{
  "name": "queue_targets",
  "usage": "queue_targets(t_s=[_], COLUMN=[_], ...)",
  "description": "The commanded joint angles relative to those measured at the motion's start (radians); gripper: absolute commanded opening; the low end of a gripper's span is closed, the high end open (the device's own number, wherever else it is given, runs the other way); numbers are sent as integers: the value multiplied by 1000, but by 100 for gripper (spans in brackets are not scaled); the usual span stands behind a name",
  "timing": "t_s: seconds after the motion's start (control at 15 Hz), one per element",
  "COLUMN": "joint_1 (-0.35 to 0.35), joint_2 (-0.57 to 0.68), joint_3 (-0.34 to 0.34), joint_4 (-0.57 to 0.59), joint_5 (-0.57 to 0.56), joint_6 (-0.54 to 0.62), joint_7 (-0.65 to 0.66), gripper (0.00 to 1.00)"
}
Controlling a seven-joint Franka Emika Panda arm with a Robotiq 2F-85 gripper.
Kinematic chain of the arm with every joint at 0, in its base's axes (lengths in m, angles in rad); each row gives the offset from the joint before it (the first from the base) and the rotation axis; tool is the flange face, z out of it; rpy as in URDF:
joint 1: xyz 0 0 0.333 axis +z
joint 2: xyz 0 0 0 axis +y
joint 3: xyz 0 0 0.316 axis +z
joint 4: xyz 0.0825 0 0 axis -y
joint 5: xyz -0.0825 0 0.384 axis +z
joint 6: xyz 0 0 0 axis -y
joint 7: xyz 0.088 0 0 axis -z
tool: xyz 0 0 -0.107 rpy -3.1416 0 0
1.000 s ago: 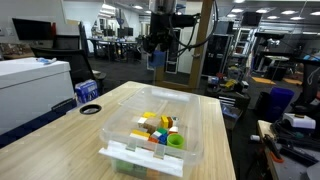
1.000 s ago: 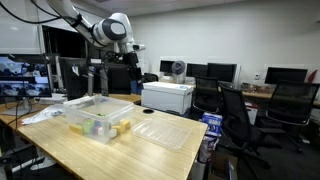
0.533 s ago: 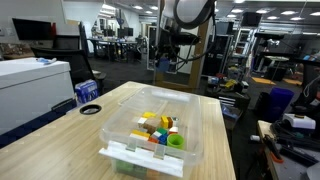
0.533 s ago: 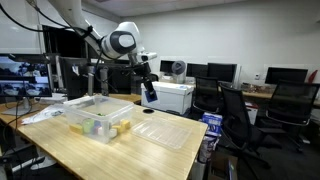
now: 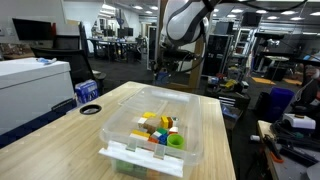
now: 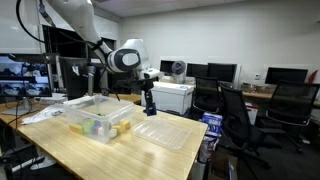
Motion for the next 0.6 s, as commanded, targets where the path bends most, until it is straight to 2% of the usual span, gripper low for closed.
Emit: queue_targets(t_s=[0.0, 0.53], joint_1=[-24, -76], joint_2=[65, 238], joint_3=[11, 46], joint_4=[53, 198], joint_5=[111, 352], joint_6=[33, -20], joint_7=[10, 20], gripper=[31, 31])
